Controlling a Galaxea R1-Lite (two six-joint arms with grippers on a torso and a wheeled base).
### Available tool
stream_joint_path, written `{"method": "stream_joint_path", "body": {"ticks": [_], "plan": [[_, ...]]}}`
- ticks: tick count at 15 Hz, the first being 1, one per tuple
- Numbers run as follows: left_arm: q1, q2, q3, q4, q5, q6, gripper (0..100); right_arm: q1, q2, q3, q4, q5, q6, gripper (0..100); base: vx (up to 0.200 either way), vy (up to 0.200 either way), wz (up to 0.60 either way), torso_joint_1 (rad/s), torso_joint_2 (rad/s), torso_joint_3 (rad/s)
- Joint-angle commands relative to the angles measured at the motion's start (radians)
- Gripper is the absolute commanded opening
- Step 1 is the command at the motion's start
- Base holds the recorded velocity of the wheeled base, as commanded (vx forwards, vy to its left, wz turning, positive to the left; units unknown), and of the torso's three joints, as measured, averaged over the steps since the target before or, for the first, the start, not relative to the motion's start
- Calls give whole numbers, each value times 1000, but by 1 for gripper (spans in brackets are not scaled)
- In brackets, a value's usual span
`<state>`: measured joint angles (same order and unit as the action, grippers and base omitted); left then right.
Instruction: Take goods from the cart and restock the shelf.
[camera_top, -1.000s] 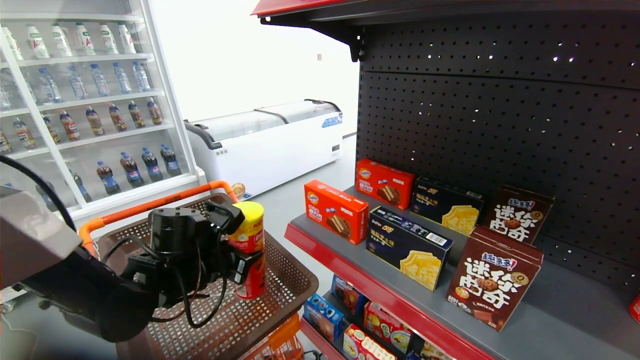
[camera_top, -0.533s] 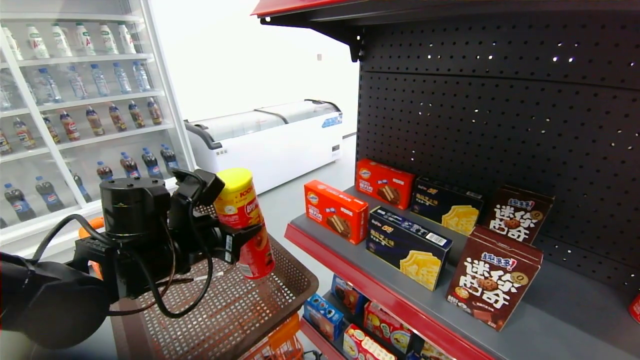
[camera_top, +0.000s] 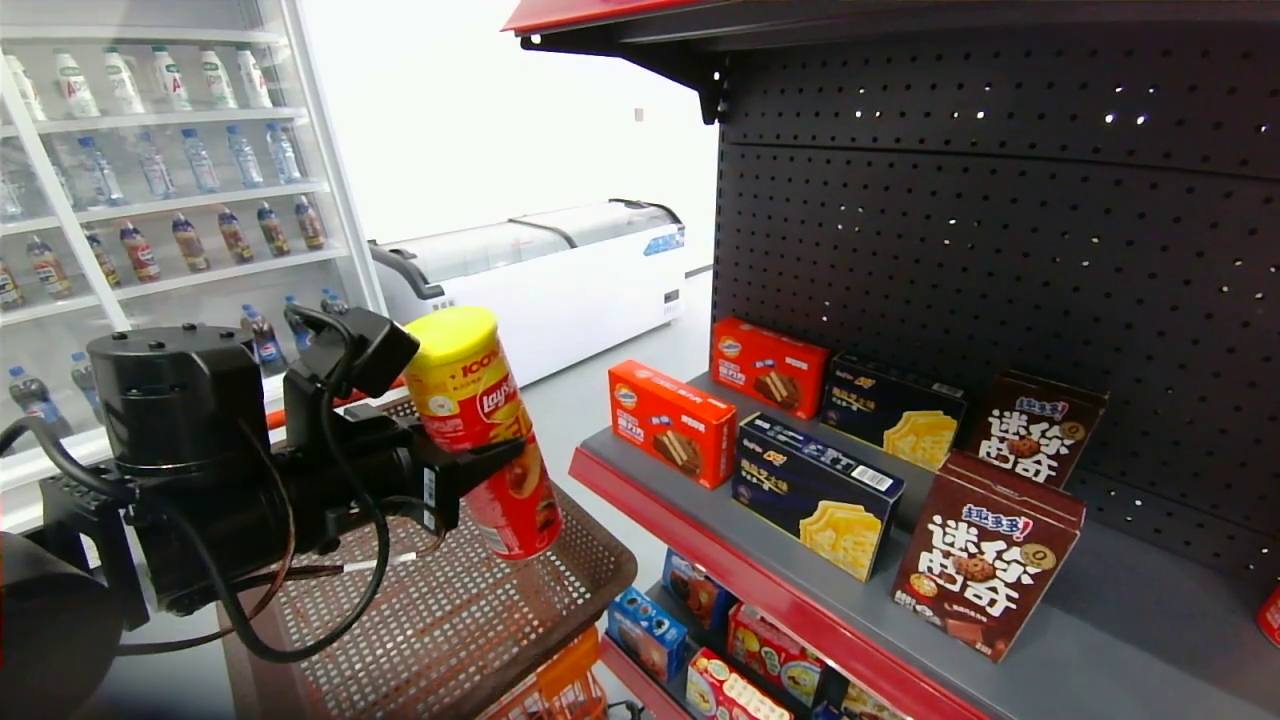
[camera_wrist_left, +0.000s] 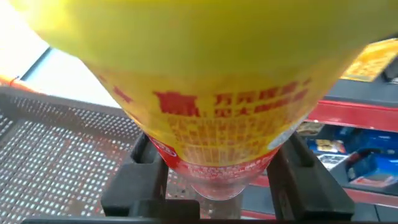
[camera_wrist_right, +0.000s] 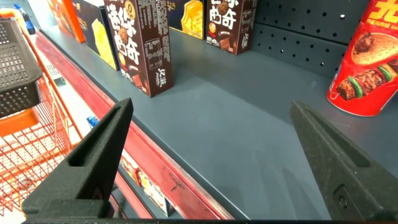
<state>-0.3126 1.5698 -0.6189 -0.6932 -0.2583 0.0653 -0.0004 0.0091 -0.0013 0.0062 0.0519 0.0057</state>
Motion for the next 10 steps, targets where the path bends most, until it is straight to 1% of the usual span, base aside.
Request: {"method": "stream_joint_path", "body": {"ticks": [1, 3, 4, 7, 8, 9, 10], "plan": [[-25, -30, -1, 12, 1, -2, 0, 0, 2, 1, 0, 0, 0, 100, 0, 0, 0, 0, 0, 0], [-31, -31, -27, 67, 1, -1, 0, 0, 2, 0, 0, 0, 0, 100, 0, 0, 0, 0, 0, 0], [-46, -31, -47, 89, -2, -1, 0, 0, 2, 0, 0, 0, 0, 100, 0, 0, 0, 0, 0, 0], [-65, -30, -67, 93, -9, -1, 0, 0, 2, 0, 0, 0, 0, 100, 0, 0, 0, 0, 0, 0], [-80, -31, -71, 116, -10, -1, 0, 0, 2, 0, 0, 0, 2, 100, 0, 0, 0, 0, 0, 0], [-89, -31, -88, 144, -18, 1, 0, 0, 2, 0, 0, 0, 2, 100, 0, 0, 0, 0, 0, 0], [-94, -30, -107, 159, -48, 1, 0, 0, 2, 0, 0, 0, 2, 100, 0, 0, 0, 0, 0, 0]]}}
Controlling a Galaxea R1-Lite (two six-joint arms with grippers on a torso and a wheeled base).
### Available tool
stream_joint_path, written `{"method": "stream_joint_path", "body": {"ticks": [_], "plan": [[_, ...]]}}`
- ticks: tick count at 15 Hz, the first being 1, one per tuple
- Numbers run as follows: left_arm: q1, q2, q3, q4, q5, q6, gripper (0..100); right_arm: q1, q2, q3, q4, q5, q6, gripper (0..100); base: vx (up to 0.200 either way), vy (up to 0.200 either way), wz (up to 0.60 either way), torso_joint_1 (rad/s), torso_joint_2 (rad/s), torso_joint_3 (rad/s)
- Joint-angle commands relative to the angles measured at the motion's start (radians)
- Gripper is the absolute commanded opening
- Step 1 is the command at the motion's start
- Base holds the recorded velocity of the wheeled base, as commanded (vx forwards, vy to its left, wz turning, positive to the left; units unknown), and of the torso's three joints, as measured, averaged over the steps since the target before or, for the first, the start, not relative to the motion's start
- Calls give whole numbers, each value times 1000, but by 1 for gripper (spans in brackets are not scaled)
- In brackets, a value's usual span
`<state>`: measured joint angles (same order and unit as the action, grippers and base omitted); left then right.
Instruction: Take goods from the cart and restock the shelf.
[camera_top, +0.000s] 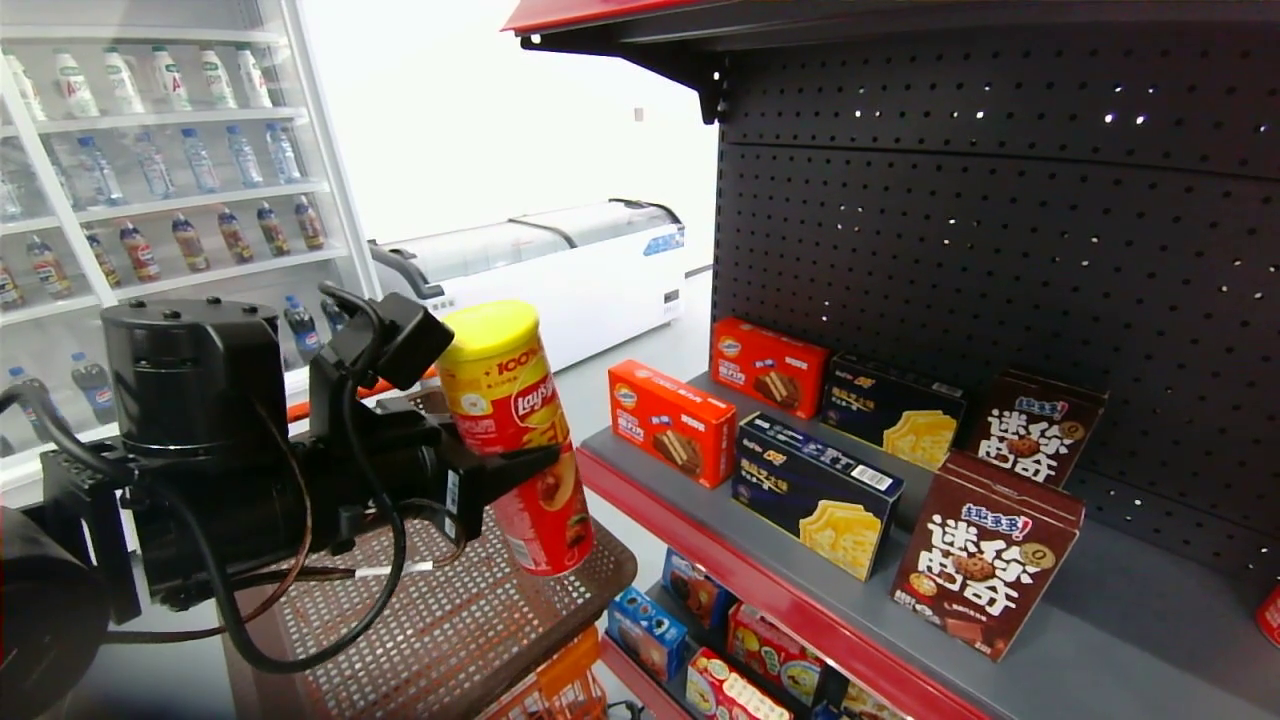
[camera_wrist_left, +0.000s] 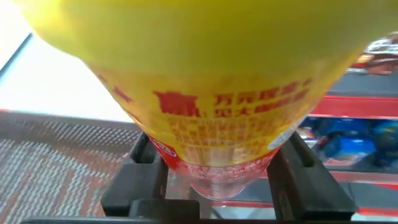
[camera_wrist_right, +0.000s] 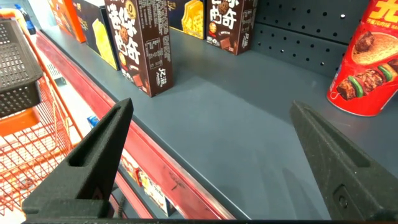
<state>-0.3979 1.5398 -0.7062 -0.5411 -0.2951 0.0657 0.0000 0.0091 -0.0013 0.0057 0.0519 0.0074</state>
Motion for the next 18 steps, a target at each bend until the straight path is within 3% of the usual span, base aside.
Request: {"method": "stream_joint_path", "body": {"ticks": [1, 10, 13, 18], "plan": [[-10, 0, -22, 9, -21, 0, 0, 0, 2, 1, 0, 0, -1, 100, 0, 0, 0, 0, 0, 0], [-13, -66, 33, 6, -139, 3, 0, 0, 2, 0, 0, 0, -1, 100, 0, 0, 0, 0, 0, 0], [-49, -104, 67, 9, -214, 5, 0, 0, 2, 0, 0, 0, -1, 100, 0, 0, 0, 0, 0, 0], [-93, -136, 94, 7, -237, 5, 0, 0, 2, 0, 0, 0, 0, 100, 0, 0, 0, 0, 0, 0]]}}
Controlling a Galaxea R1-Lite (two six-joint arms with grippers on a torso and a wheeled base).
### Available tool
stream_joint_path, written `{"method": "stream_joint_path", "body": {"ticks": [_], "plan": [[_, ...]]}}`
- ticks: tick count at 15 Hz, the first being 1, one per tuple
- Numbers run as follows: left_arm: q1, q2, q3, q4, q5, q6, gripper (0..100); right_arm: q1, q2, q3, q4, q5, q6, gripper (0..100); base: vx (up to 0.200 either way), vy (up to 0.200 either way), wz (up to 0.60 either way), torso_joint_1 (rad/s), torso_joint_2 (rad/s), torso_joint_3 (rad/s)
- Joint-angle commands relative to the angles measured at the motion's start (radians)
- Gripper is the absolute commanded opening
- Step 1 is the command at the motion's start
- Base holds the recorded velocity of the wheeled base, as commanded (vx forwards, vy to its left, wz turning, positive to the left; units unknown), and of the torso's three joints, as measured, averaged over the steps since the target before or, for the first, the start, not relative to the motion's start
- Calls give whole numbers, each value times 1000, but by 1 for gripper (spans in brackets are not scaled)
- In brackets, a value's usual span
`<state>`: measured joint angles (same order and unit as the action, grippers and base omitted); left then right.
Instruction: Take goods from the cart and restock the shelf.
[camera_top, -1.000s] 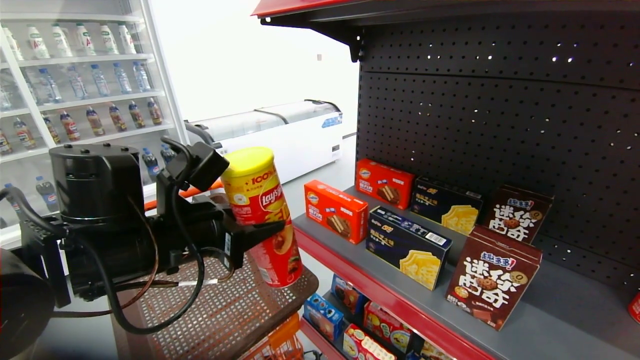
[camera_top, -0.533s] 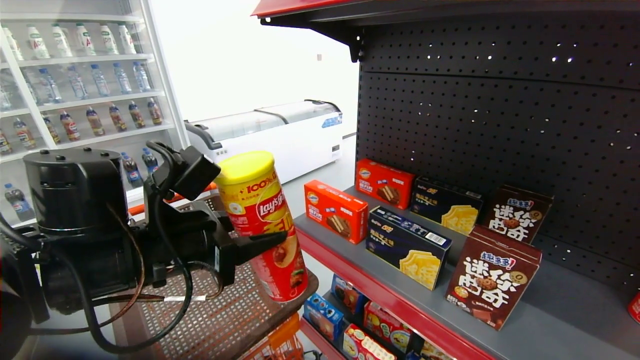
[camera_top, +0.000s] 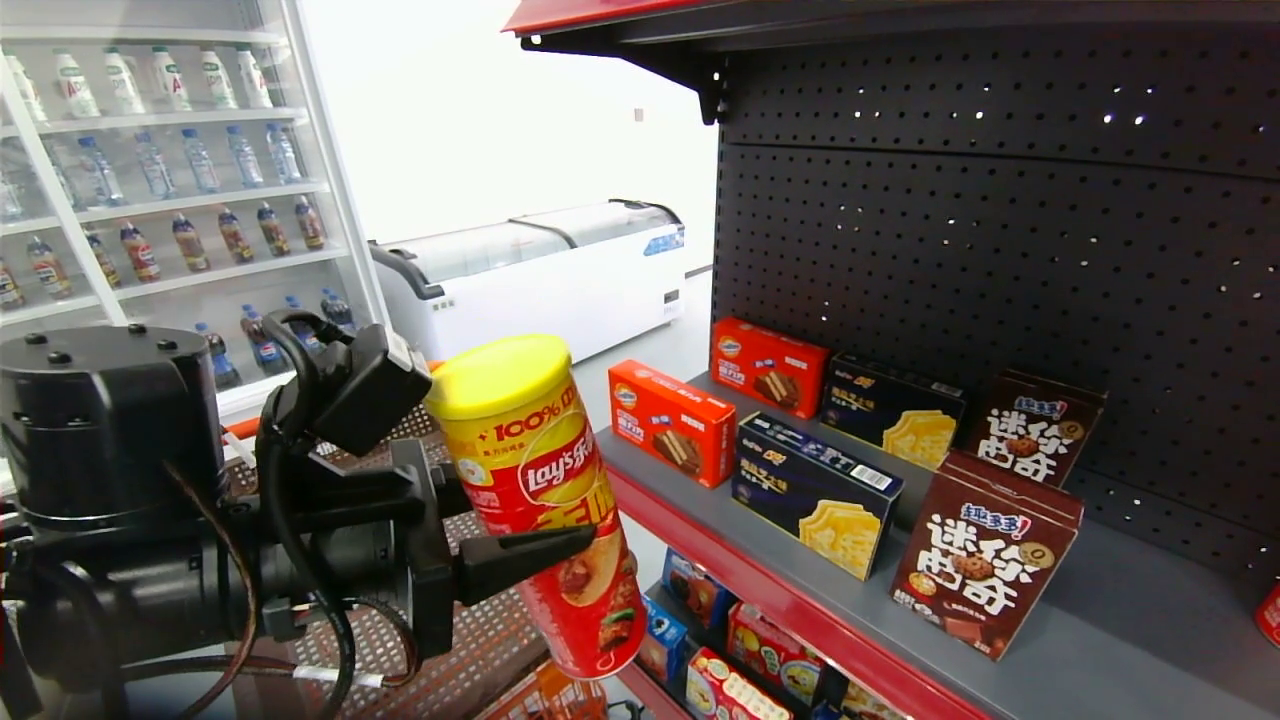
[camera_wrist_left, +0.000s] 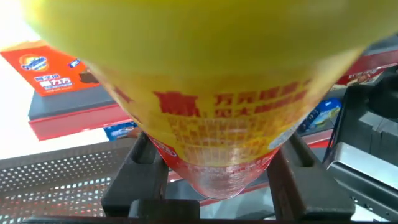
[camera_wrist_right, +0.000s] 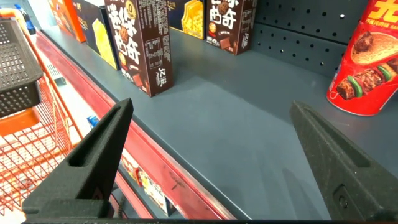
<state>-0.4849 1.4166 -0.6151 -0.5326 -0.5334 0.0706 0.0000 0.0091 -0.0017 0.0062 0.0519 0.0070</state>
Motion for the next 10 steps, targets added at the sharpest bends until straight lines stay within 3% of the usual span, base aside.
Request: {"method": "stream_joint_path", "body": {"ticks": [1, 4, 10], "plan": [[-6, -13, 3, -1, 0, 0, 0, 0, 2, 0, 0, 0, 1, 100, 0, 0, 0, 0, 0, 0], [-4, -13, -2, -7, -2, 0, 0, 0, 2, 0, 0, 0, -1, 100, 0, 0, 0, 0, 0, 0], [-8, -13, -9, -7, -5, 0, 0, 0, 2, 0, 0, 0, -1, 100, 0, 0, -600, 1, 2, 2]]}}
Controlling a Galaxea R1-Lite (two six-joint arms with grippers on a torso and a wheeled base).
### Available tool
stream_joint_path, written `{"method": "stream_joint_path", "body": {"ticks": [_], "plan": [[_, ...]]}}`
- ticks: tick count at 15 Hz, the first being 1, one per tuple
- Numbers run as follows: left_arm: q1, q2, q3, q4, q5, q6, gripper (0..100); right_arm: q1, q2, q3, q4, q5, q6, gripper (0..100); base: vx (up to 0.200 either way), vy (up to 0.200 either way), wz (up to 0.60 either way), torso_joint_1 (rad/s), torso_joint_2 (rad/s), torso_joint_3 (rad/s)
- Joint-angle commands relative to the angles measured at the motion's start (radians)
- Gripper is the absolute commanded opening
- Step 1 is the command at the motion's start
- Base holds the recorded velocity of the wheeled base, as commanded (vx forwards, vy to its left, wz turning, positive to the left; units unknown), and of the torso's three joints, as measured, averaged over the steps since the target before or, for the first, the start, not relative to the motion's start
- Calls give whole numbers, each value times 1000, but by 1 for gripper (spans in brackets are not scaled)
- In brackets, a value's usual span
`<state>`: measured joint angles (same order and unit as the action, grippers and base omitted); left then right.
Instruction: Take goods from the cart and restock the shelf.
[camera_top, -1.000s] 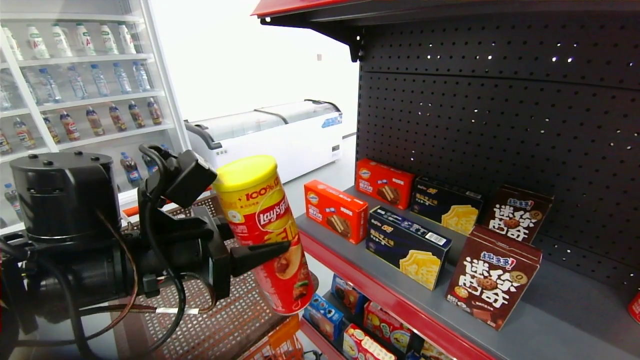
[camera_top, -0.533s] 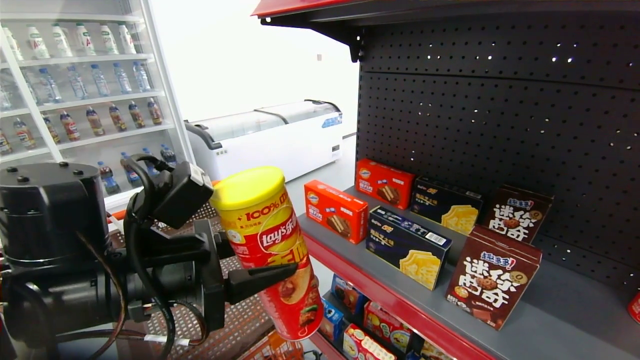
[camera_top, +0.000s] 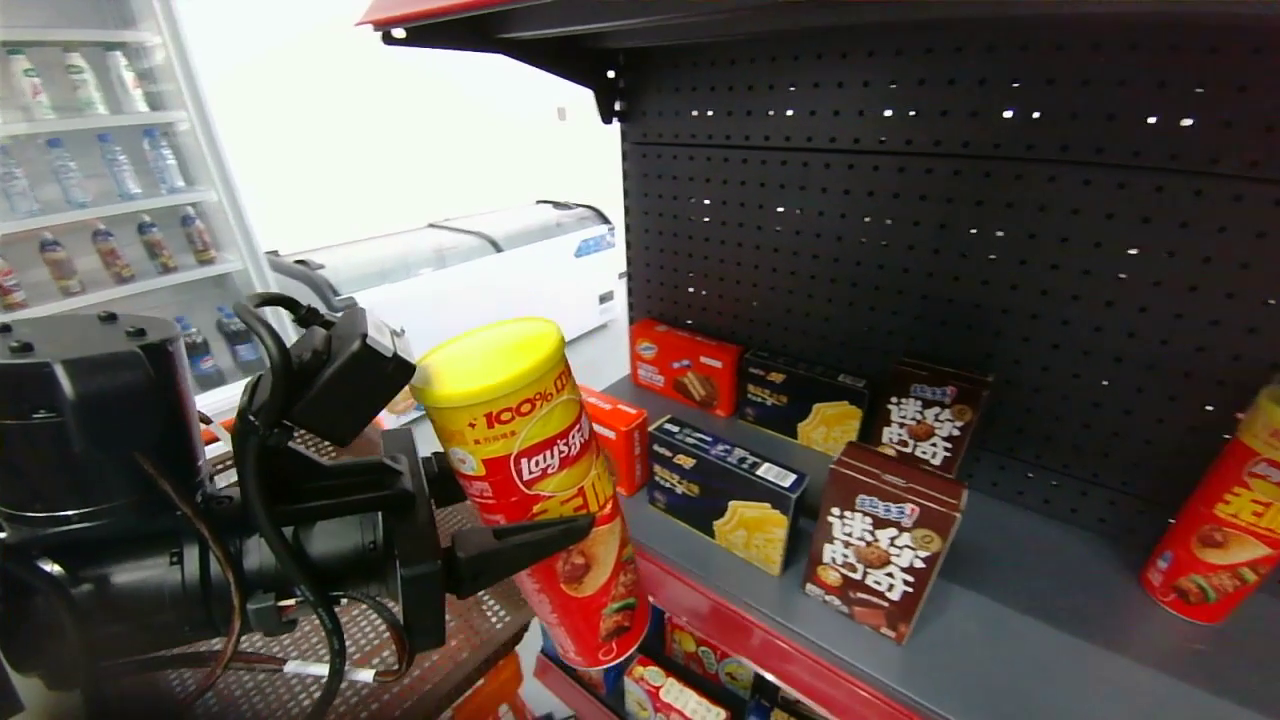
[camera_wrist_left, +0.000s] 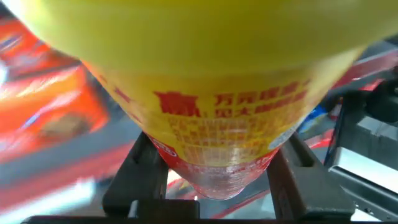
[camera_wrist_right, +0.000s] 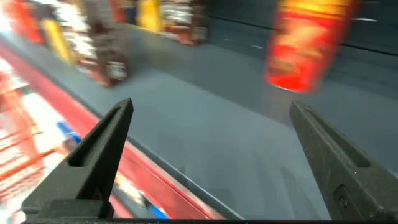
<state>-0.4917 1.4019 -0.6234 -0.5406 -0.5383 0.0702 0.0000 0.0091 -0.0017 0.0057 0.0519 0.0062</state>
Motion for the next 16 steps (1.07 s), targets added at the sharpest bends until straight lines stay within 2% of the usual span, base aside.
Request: {"method": "stream_joint_path", "body": {"ticks": [1, 5, 10, 16], "plan": [[-10, 2, -1, 1, 0, 0, 0, 0, 2, 0, 0, 0, 1, 100, 0, 0, 0, 0, 0, 0], [-91, -17, -1, 7, 1, -4, 0, 0, 2, 0, 0, 0, 0, 100, 0, 0, 0, 0, 0, 0], [-102, -18, 5, 7, 3, -3, 0, 0, 2, 0, 0, 0, 0, 100, 0, 0, 0, 0, 0, 0], [-102, -18, 8, 7, 3, -3, 0, 0, 2, 0, 0, 0, 0, 100, 0, 0, -600, 4, 4, 1]]}}
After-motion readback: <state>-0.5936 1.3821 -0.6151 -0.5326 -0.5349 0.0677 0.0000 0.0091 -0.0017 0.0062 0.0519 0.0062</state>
